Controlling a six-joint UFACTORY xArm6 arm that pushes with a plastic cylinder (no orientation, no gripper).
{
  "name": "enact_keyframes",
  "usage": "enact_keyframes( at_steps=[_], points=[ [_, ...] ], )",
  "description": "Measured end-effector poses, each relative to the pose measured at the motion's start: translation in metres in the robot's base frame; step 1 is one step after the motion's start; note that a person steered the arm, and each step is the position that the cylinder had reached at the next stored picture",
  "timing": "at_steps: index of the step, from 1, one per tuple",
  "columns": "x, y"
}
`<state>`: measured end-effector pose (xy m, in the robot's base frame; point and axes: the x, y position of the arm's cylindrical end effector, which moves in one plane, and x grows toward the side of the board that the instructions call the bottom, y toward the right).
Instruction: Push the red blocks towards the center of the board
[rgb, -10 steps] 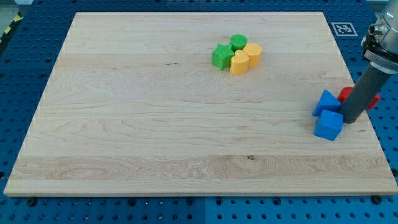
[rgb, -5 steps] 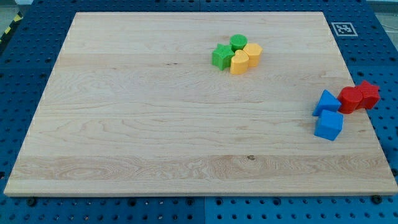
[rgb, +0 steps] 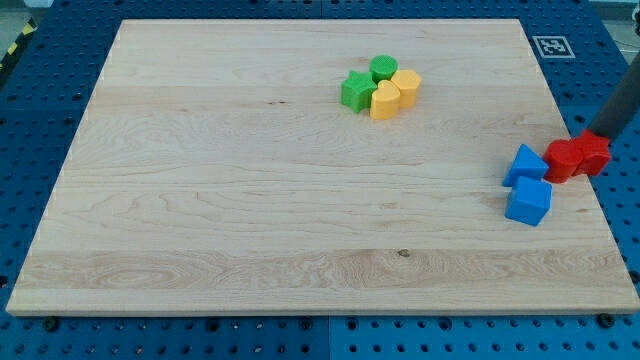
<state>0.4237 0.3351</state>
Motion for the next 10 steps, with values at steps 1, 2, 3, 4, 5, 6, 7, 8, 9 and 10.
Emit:
enact_keyframes(
  at_steps=[1,2,3,4,5,6,7,8,9,10],
  points=[
    [0.011,0.007],
    [0.026,0.004],
    [0.036,-0.035],
    [0.04,-0.098],
    [0.04,-0.147],
    [0.04,-0.176],
    [0.04,-0.233],
    [0.039,-0.258],
    [0.04,-0.256],
    [0.038,-0.282]
  ],
)
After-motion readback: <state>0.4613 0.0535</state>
